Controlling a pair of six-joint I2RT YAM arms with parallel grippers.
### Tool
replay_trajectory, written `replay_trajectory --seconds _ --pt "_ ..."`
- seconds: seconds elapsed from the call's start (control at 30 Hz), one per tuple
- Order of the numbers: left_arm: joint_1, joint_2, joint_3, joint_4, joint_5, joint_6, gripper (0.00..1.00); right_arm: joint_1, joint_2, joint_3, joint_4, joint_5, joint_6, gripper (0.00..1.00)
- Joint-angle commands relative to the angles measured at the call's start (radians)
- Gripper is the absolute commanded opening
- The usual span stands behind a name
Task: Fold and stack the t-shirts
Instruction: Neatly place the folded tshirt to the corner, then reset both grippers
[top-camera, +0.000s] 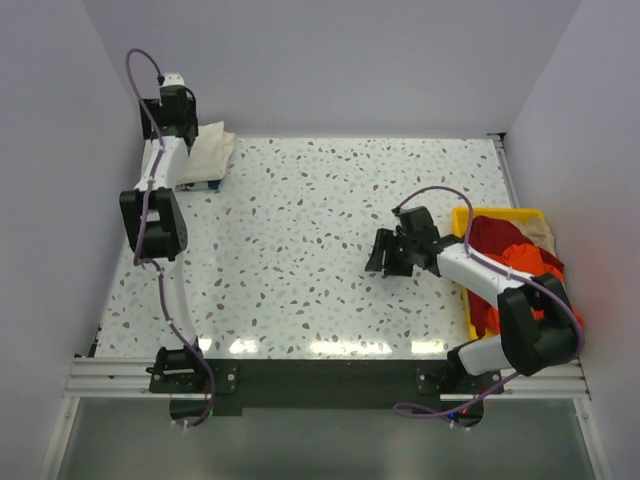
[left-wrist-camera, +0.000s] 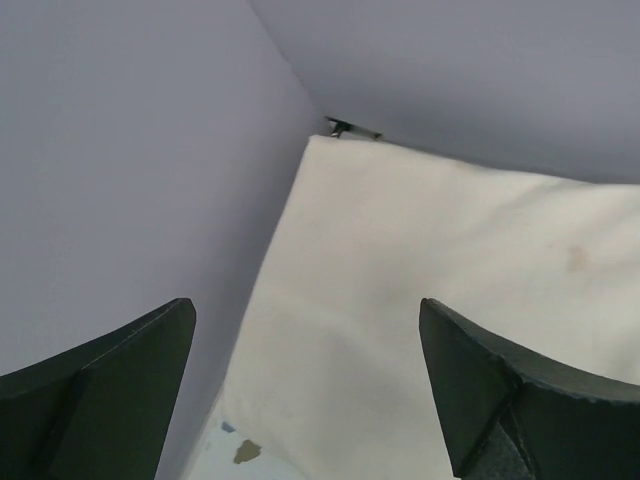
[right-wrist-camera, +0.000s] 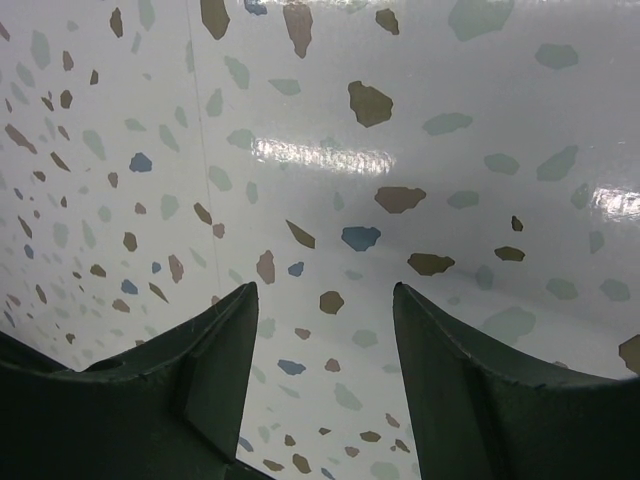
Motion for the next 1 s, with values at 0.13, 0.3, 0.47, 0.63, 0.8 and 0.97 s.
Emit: replay_trajectory --seconds 0.13,0.3,0.47,0.63,0.8,0.97 --pt "-0.002 -0.257 -0.180 0.066 0.273 -0.336 1.00 0.005 -0.108 0.016 -0.001 0.044 -0.029 0.61" --pt "-0.037 -0.379 -0.403 0.119 0.396 -0.497 1.00 0.005 -0.171 0.028 -0.015 0.036 -0.032 0.61" --pt "-0.202 -0.550 -0.653 0.155 0.339 -0.540 1.00 0.006 -0.245 0.045 -0.047 0.061 -0.046 0.62" --pt "-0.322 -0.729 -0.911 0.210 0.356 -0.629 1.00 0.005 -0.315 0.053 -0.086 0.090 -0.057 0.62" --pt "-0.505 -0.869 -1.134 0.226 0.311 -0.644 1.00 0.005 -0.390 0.047 -0.112 0.136 -0.074 0.62" --pt "-0.684 -1.013 -1.296 0.226 0.287 -0.651 1.00 0.006 -0.464 0.051 -0.153 0.203 -0.087 0.62"
